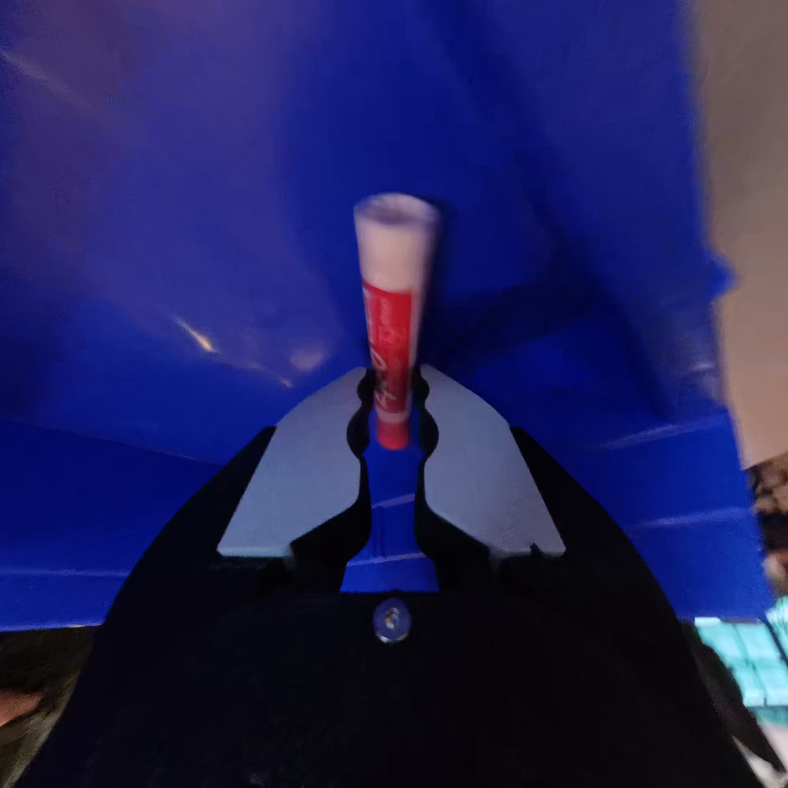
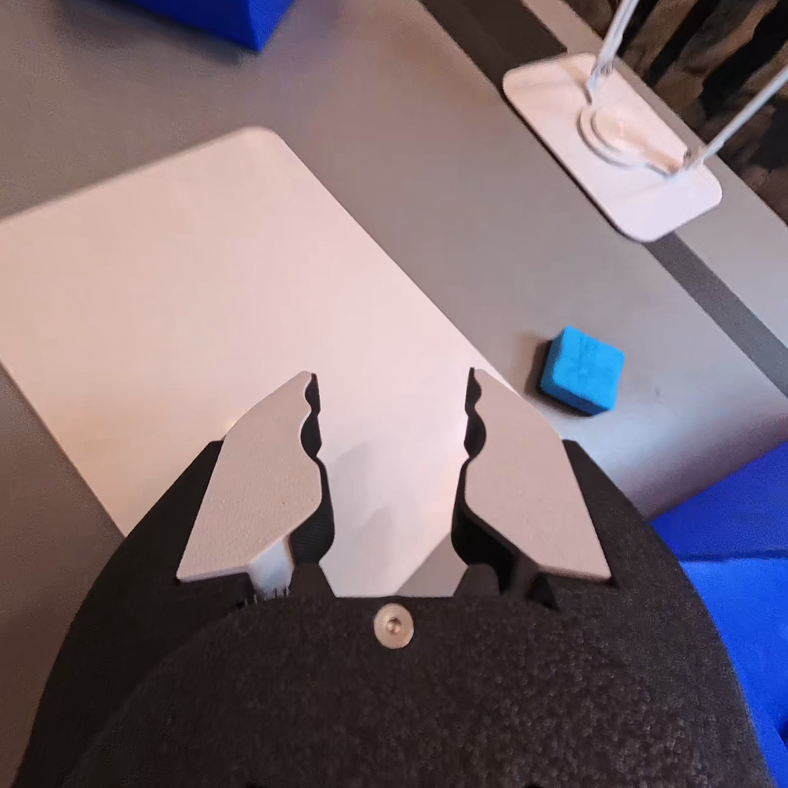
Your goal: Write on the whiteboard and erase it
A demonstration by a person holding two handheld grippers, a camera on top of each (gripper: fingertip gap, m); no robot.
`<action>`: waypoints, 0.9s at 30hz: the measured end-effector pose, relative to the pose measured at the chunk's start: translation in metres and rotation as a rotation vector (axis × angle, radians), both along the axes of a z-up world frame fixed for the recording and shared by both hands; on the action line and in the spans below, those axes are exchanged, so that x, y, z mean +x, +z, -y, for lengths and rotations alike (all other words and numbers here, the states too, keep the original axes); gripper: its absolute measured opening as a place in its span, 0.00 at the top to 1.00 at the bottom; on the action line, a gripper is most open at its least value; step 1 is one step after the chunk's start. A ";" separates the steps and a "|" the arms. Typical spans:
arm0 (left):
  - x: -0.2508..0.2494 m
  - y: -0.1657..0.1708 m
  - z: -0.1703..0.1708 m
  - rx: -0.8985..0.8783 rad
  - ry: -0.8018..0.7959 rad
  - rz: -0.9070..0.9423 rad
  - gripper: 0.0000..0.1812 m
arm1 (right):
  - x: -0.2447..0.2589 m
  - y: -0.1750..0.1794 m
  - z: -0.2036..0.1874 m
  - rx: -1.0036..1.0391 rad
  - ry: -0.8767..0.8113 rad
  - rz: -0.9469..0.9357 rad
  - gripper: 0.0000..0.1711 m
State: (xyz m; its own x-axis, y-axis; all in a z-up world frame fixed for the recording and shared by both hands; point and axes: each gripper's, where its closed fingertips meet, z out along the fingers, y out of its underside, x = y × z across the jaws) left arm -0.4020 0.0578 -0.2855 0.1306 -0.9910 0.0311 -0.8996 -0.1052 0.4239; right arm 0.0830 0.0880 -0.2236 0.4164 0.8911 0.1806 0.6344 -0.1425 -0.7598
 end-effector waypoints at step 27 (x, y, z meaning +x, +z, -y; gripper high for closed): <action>0.359 0.075 0.038 0.263 -0.259 0.961 0.90 | -0.100 0.048 0.074 0.297 0.450 -0.261 0.72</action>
